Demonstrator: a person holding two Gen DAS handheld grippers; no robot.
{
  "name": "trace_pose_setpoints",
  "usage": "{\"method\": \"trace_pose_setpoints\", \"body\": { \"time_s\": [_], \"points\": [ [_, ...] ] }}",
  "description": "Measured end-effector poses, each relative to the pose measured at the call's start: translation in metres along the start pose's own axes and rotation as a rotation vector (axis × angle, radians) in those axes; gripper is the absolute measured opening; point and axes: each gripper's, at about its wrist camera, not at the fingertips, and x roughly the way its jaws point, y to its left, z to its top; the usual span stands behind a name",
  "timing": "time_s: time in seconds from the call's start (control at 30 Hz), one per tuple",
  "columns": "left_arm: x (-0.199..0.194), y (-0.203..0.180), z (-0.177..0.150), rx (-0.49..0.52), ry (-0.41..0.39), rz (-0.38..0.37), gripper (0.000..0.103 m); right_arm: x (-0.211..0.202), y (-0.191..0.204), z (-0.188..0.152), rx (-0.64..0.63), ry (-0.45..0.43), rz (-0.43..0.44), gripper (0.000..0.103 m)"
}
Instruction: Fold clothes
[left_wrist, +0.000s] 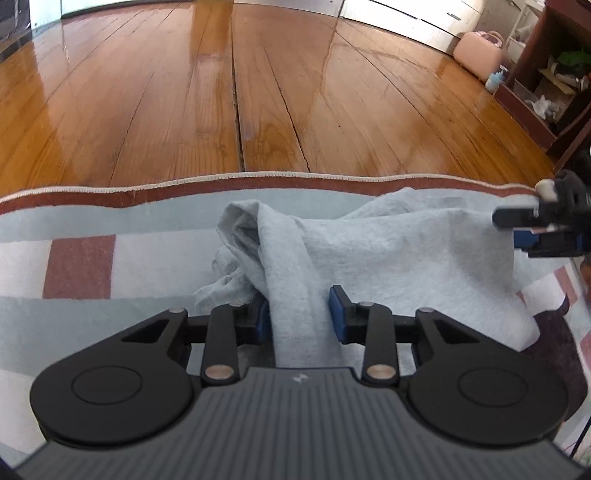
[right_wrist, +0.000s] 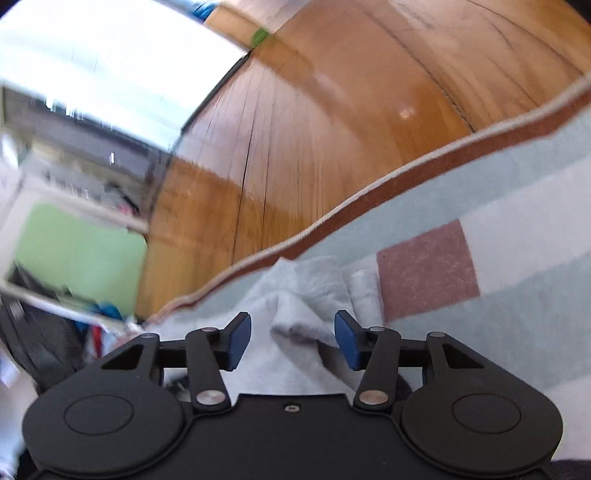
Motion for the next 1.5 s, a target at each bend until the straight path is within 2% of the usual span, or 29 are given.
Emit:
{"method": "trace_pose_setpoints", "body": {
  "time_s": [0.03, 0.07, 0.1, 0.13, 0.17, 0.2, 0.3, 0.37, 0.43, 0.5, 0.57, 0.63, 0.73, 0.8, 0.83, 0.87, 0.9, 0.93, 1.0, 1.03, 1.07, 1.1, 1.13, 1.17, 1.23, 1.27, 1.37, 1.43, 1.5],
  "points": [
    [0.0, 0.001, 0.0, -0.014, -0.004, -0.003, 0.032, 0.001, 0.006, -0.003, -0.049, -0.006, -0.02, 0.056],
    [-0.003, 0.001, -0.002, -0.02, -0.012, 0.0, 0.026, 0.003, 0.012, -0.005, -0.103, -0.015, -0.043, 0.055],
    [-0.005, 0.0, -0.003, -0.017, -0.019, 0.008, 0.021, 0.003, 0.019, -0.007, -0.174, -0.045, -0.09, 0.015],
    [-0.008, -0.007, -0.003, 0.035, -0.018, 0.041, 0.018, 0.0, 0.028, -0.009, -0.261, -0.098, -0.159, 0.01],
    [-0.01, -0.015, -0.003, 0.083, -0.019, 0.074, 0.018, -0.004, 0.039, -0.011, -0.335, -0.151, -0.202, 0.009],
    [-0.013, -0.022, -0.006, 0.114, -0.029, 0.107, 0.018, -0.007, 0.049, -0.013, -0.379, -0.188, -0.206, 0.008],
    [-0.022, -0.04, -0.014, 0.197, -0.059, 0.198, 0.017, -0.002, 0.073, -0.012, -0.474, -0.206, -0.223, 0.008],
    [-0.024, -0.026, -0.012, 0.123, -0.058, 0.165, 0.02, 0.012, 0.072, -0.008, -0.519, -0.171, -0.268, 0.008],
    [-0.021, -0.005, -0.007, 0.005, -0.04, 0.133, 0.023, 0.025, 0.06, 0.0, -0.492, -0.119, -0.309, 0.007],
    [-0.02, 0.012, -0.006, -0.09, -0.036, 0.128, 0.03, 0.031, 0.053, 0.001, -0.48, -0.119, -0.33, 0.008],
    [-0.026, 0.016, -0.007, -0.102, -0.046, 0.171, 0.041, 0.033, 0.055, -0.002, -0.5, -0.136, -0.348, 0.008],
    [-0.032, 0.018, -0.009, -0.098, -0.06, 0.217, 0.045, 0.034, 0.059, -0.005, -0.519, -0.149, -0.369, 0.008],
    [-0.035, 0.029, -0.01, -0.146, -0.055, 0.227, 0.049, 0.042, 0.061, -0.005, -0.549, -0.132, -0.396, 0.009],
    [-0.036, 0.029, -0.011, -0.143, -0.054, 0.281, 0.046, 0.042, 0.064, -0.003, -0.565, -0.163, -0.474, 0.022],
    [-0.039, 0.025, -0.011, -0.101, -0.063, 0.372, 0.039, 0.041, 0.066, -0.002, -0.571, -0.186, -0.525, 0.025],
    [-0.043, 0.022, -0.011, -0.07, -0.073, 0.437, 0.037, 0.037, 0.068, 0.001, -0.561, -0.208, -0.573, 0.027],
    [-0.051, 0.027, -0.011, -0.099, -0.087, 0.362, 0.037, 0.028, 0.071, 0.004, -0.532, -0.219, -0.573, 0.031],
    [-0.059, 0.032, -0.012, -0.138, -0.098, 0.277, 0.038, 0.017, 0.076, 0.005, -0.507, -0.22, -0.518, 0.031],
    [-0.073, 0.05, -0.021, -0.292, -0.091, 0.025, 0.037, -0.005, 0.095, -0.004, -0.487, -0.192, -0.381, 0.031],
    [-0.075, 0.051, -0.025, -0.31, -0.085, -0.058, 0.037, -0.012, 0.105, -0.013, -0.487, -0.163, -0.314, 0.035],
    [-0.077, 0.051, -0.028, -0.321, -0.076, -0.13, 0.039, -0.014, 0.113, -0.026, -0.492, -0.123, -0.256, 0.045],
    [-0.074, 0.046, -0.03, -0.298, -0.053, -0.151, 0.04, -0.012, 0.118, -0.039, -0.51, -0.083, -0.225, 0.053],
    [-0.07, 0.041, -0.032, -0.272, -0.027, -0.165, 0.04, -0.006, 0.119, -0.053, -0.542, -0.044, -0.229, 0.053],
    [-0.062, 0.034, -0.034, -0.235, 0.015, -0.136, 0.039, 0.0, 0.121, -0.066, -0.574, -0.005, -0.233, 0.053],
    [-0.043, 0.024, -0.041, -0.155, 0.113, -0.019, 0.038, 0.014, 0.115, -0.086, -0.632, 0.064, -0.287, 0.053],
    [-0.038, 0.023, -0.044, -0.142, 0.141, 0.014, 0.039, 0.019, 0.107, -0.09, -0.642, 0.081, -0.333, 0.052],
    [-0.04, 0.032, -0.043, -0.184, 0.137, 0.035, 0.041, 0.017, 0.081, -0.082, -0.601, 0.063, -0.441, 0.051],
    [-0.041, 0.026, -0.043, -0.13, 0.127, 0.086, 0.044, 0.008, 0.067, -0.07, -0.547, 0.039, -0.493, 0.058],
    [-0.041, 0.019, -0.042, -0.078, 0.125, 0.119, 0.044, -0.001, 0.052, -0.058, -0.493, 0.014, -0.545, 0.056]
  ]
}}
